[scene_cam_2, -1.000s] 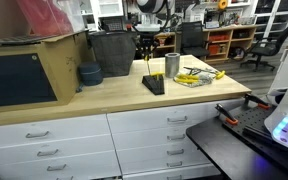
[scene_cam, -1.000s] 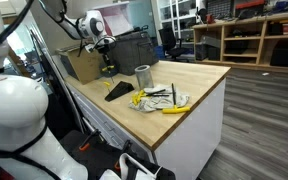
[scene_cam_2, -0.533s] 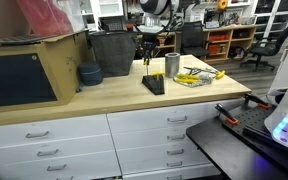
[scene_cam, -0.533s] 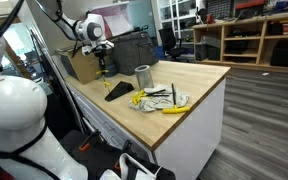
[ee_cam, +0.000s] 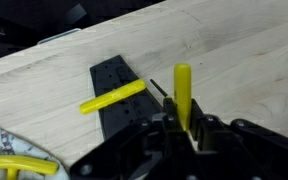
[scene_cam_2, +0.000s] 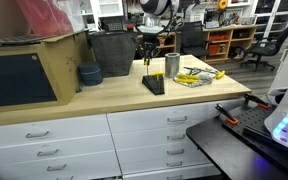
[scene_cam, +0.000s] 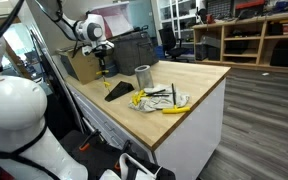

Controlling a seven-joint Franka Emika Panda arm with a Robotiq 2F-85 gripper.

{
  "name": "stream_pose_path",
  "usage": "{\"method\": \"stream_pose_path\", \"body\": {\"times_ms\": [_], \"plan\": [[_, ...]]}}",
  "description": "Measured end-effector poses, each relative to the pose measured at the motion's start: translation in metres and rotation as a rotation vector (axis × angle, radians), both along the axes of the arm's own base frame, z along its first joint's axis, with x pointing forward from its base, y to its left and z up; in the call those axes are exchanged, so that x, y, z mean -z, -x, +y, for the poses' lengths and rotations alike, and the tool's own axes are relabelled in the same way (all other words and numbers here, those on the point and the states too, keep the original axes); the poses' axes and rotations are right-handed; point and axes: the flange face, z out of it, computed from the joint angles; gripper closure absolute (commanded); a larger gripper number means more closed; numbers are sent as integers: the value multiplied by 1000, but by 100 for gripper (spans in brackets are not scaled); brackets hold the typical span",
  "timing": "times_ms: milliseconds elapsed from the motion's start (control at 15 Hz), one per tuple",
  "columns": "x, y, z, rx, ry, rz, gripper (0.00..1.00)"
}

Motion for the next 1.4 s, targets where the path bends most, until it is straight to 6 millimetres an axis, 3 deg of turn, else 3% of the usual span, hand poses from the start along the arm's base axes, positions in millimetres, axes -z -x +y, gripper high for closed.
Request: {"method": "stream_pose_path", "body": {"times_ms": [400,1000,1400], "plan": [[1,-4,-2,120,-9,-49,96],[40,21,-18,319,12,-47,96],[12,25,-20,319,-9,-100,96]]}}
